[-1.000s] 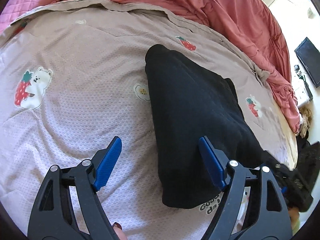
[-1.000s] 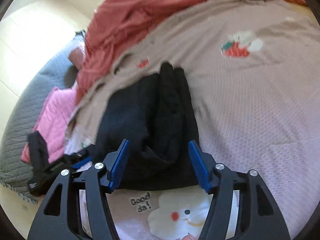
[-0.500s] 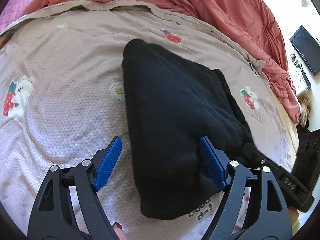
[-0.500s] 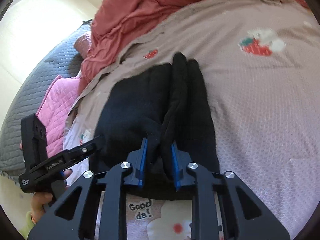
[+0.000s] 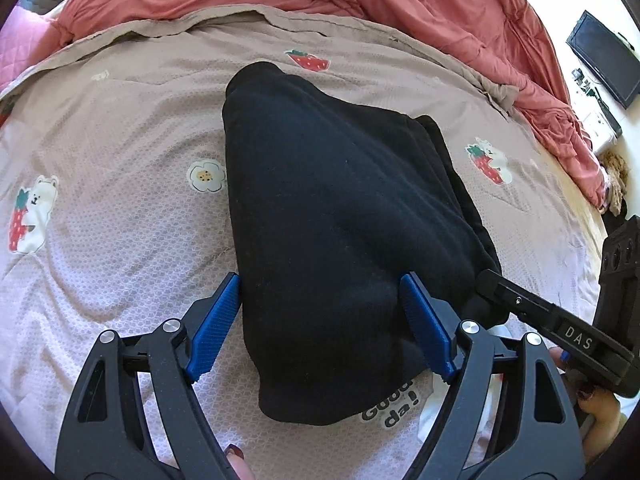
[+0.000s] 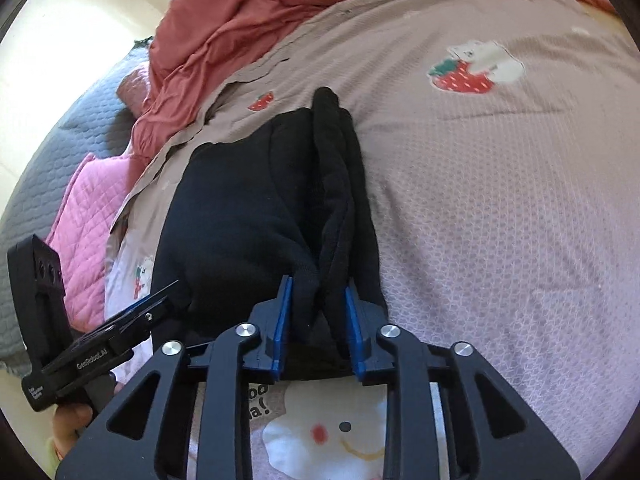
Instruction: Fold small clothes
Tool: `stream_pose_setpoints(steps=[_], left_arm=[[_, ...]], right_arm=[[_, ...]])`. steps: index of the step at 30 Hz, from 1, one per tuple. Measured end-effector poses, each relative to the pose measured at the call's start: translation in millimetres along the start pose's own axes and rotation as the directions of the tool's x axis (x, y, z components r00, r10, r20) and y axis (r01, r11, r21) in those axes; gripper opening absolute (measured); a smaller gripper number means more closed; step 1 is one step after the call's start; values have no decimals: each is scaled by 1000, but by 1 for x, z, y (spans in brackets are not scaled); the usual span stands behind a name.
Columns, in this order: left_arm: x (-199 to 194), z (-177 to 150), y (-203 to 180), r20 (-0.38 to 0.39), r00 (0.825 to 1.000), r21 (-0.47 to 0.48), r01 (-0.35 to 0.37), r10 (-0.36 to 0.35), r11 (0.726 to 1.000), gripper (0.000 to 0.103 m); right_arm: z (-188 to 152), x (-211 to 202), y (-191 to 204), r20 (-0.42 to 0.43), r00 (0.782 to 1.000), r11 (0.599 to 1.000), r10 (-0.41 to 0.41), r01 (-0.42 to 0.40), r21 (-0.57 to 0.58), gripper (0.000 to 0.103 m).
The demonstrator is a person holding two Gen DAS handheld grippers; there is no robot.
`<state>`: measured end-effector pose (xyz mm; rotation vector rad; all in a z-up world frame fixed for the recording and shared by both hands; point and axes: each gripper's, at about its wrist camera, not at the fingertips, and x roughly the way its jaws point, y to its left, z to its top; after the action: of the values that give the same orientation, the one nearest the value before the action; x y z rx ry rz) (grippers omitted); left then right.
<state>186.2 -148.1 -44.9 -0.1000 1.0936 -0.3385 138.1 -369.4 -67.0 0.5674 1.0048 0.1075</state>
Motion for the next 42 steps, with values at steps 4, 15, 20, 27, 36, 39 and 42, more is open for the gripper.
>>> stream_pose_setpoints(steps=[4,15,20,27,36,39,42], left_arm=[[-1,-1,-1,2,1000,1,-9,9,1000,73],[-10,-12,-2,-3,999,41,-52,53,998,73],[-9,-24,4,-21,998,37,-52,53,998,73],[-6,-31,12,-31,999,5,-33,33,999,74],[-34,-24,6,49,999,0,-7,7,1000,73],[-29,-15,-1,40,999,34,-22,20,999,66],[-6,-16,1,-29,997,38,-66,68,997,59]], right_arm=[[1,-4,1,-4,1000,1000,-16,16,9,38],[-1,-32,19,63,997,993,-47,53,-102,45],[-10,-39,40,52,999,977,4,7,-215,27],[-17,-19,40,-19,998,964,-63,56,-260,14],[-17,-6,26,-75,992,972,-106,88,-219,8],[-12,-19,22,-50,998,985,-44,35,-170,10],[2,-45,15,74,997,989,-25,36,-145,12]])
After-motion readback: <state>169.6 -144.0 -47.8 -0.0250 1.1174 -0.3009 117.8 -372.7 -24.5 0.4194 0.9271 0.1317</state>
